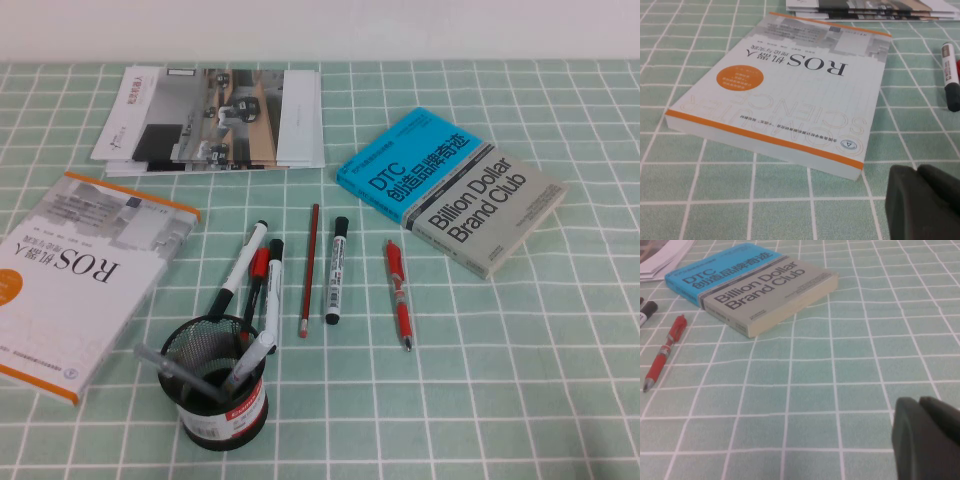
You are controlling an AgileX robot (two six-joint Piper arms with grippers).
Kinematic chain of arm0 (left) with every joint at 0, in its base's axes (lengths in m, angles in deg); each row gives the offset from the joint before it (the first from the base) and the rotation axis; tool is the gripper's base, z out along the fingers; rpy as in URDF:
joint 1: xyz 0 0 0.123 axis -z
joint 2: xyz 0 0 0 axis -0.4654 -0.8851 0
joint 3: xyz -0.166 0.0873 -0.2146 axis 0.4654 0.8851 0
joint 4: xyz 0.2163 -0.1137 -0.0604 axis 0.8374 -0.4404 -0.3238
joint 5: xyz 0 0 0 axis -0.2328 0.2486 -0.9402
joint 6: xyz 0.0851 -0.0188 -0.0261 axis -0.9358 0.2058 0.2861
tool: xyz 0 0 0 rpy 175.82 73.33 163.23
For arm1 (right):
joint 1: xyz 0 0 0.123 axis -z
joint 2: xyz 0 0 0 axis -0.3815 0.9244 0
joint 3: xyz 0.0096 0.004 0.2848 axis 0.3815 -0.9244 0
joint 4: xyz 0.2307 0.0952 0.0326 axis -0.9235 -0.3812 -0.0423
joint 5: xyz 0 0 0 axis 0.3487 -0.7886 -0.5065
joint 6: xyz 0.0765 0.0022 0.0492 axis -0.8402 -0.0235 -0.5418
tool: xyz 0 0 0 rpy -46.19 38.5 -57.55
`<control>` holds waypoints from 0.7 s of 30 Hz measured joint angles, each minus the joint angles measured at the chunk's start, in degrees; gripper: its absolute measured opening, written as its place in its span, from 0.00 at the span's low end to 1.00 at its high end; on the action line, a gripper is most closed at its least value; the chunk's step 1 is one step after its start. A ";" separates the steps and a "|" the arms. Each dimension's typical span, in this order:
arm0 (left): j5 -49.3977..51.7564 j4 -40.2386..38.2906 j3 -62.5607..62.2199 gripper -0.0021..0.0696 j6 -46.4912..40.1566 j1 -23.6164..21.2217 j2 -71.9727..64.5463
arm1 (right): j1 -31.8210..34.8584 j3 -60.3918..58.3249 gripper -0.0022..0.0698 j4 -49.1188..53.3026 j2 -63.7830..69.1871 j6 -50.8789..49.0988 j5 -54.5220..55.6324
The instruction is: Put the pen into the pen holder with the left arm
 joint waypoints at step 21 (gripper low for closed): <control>-1.64 0.00 0.11 0.02 0.00 0.00 0.00 | 0.00 0.00 0.00 0.00 0.00 0.00 0.00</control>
